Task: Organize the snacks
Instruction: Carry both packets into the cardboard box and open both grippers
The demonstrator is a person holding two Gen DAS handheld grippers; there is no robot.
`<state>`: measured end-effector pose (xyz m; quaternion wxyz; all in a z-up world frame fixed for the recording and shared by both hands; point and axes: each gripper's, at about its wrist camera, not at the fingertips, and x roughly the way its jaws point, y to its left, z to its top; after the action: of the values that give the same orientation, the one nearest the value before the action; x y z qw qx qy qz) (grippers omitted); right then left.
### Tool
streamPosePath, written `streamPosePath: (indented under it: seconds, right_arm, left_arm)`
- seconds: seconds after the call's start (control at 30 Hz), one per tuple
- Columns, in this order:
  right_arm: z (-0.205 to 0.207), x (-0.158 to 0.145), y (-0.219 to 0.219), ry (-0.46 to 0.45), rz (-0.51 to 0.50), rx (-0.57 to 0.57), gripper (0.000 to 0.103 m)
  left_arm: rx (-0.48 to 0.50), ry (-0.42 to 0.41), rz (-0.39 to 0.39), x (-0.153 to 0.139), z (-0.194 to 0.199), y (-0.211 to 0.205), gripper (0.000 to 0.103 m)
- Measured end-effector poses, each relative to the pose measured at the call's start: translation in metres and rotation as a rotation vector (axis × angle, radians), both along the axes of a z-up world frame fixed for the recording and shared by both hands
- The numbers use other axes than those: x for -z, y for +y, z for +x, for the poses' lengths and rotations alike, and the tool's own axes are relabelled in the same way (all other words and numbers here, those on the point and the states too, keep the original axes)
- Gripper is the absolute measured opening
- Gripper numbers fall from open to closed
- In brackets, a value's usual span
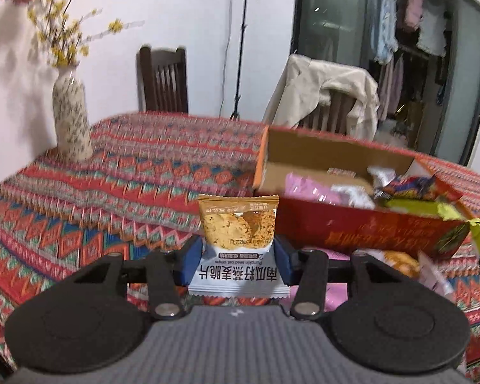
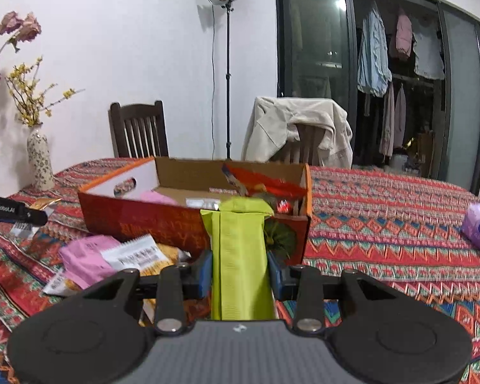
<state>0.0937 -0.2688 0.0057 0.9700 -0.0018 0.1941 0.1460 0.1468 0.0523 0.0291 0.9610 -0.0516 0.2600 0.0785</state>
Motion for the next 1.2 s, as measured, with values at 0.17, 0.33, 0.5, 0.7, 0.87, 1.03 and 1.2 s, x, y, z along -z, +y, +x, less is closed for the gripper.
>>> streamPosePath:
  seconds: [0.17, 0.33, 0.5, 0.7, 0.87, 1.03, 1.2]
  right_arm:
    - [0.008, -0.021, 0.007, -0.049, -0.005, -0.004, 0.035]
    - [0.023, -0.048, 0.018, -0.092, 0.006, -0.01, 0.035]
    - [0.048, -0.07, 0.03, -0.121, 0.023, 0.0, 0.035]
    - [0.085, -0.084, 0.048, -0.112, 0.044, 0.022, 0.035]
    - [0.115, -0.079, 0.058, -0.091, 0.053, 0.043, 0.035]
    - [0.144, -0.067, 0.06, -0.061, 0.072, 0.074, 0.035]
    - [0.156, -0.048, 0.06, -0.068, 0.081, 0.085, 0.035]
  left_arm:
    - [0.036, -0.079, 0.013, -0.024, 0.005, -0.012, 0.049]
    - [0.069, -0.136, 0.031, -0.041, 0.021, -0.026, 0.049]
    - [0.096, -0.186, 0.022, -0.055, 0.043, -0.04, 0.05]
    - [0.091, -0.208, 0.023, -0.063, 0.076, -0.05, 0.05]
    - [0.053, -0.201, 0.006, -0.055, 0.103, -0.05, 0.05]
    - [0.026, -0.189, 0.006, -0.04, 0.125, -0.049, 0.05]
    - [0.039, -0.173, 0.041, -0.019, 0.138, -0.051, 0.05]
